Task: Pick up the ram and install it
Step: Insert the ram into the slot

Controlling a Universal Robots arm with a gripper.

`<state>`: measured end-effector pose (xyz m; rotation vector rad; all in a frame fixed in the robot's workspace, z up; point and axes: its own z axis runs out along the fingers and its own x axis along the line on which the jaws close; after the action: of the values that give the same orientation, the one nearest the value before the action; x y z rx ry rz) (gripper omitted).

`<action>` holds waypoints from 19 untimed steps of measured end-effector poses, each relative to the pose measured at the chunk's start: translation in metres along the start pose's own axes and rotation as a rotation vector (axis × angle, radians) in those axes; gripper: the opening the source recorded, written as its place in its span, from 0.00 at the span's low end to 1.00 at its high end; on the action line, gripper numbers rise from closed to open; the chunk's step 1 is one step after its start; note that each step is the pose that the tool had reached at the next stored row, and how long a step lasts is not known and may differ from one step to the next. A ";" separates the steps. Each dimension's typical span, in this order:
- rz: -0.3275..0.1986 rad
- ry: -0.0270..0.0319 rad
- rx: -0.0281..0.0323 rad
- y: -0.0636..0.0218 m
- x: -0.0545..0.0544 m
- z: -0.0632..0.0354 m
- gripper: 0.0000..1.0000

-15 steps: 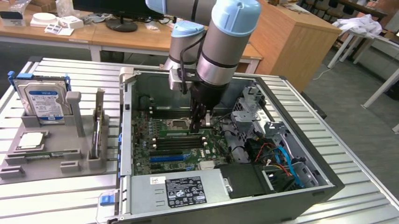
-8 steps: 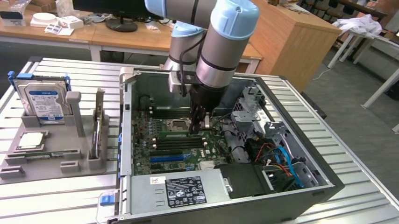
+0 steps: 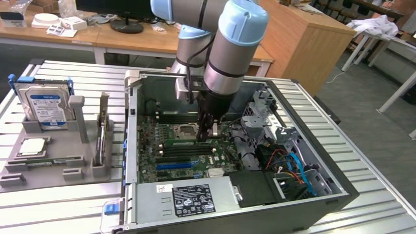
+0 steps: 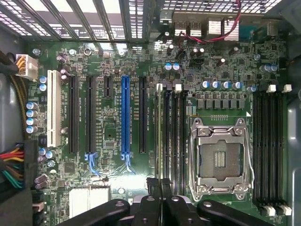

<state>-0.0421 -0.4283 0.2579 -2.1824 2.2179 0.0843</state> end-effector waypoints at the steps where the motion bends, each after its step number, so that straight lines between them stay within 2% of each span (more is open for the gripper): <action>1: 0.000 0.0000 0.0000 0.0000 0.000 0.0009 0.12; 19: 0.000 0.0000 0.0000 -0.0022 0.000 0.0076 0.12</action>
<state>-0.0400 -0.4283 0.2502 -2.1824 2.2179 0.0843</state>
